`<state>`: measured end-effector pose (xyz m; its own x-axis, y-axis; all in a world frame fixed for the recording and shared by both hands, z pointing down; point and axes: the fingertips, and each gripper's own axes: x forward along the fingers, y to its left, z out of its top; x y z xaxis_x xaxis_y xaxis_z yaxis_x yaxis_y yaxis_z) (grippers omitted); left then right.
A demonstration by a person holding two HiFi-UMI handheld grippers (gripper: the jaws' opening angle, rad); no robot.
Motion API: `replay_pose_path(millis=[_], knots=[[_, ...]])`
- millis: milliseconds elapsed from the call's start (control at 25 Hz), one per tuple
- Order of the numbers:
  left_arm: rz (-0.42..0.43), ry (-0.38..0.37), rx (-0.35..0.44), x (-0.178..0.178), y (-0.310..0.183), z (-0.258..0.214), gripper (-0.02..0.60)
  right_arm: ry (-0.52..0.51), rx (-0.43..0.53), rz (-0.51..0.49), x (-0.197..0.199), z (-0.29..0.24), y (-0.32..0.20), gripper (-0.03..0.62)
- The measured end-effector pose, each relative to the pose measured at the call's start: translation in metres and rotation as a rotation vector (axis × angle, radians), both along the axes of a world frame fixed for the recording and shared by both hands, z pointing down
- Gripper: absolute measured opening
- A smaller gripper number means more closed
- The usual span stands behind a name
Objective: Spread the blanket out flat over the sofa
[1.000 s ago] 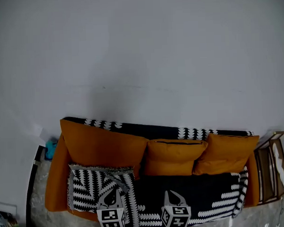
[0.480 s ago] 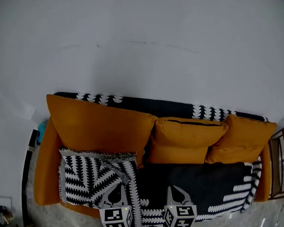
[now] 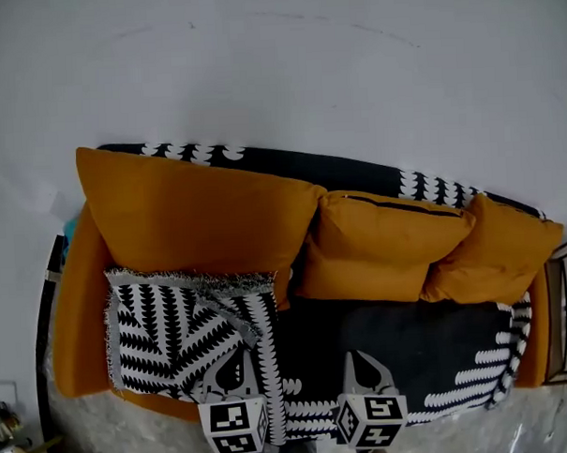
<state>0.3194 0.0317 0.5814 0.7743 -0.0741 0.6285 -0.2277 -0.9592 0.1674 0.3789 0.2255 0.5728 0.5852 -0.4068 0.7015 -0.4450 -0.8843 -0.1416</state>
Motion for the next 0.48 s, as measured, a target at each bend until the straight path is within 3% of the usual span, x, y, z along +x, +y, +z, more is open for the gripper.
replay_pose_path(millis=[120, 320, 480], knots=[[-0.001, 0.01, 0.002, 0.001, -0.001, 0.0, 0.005, 0.005, -0.002, 0.005, 0.002, 0.0, 0.001, 0.005], [0.013, 0.036, -0.065, 0.006, 0.007, 0.0, 0.006, 0.008, -0.008, 0.017, 0.005, 0.001, 0.006, 0.005], [0.02, 0.032, -0.057, 0.008, 0.011, 0.005, 0.027, 0.009, -0.014, 0.027, 0.006, 0.001, 0.015, 0.005]])
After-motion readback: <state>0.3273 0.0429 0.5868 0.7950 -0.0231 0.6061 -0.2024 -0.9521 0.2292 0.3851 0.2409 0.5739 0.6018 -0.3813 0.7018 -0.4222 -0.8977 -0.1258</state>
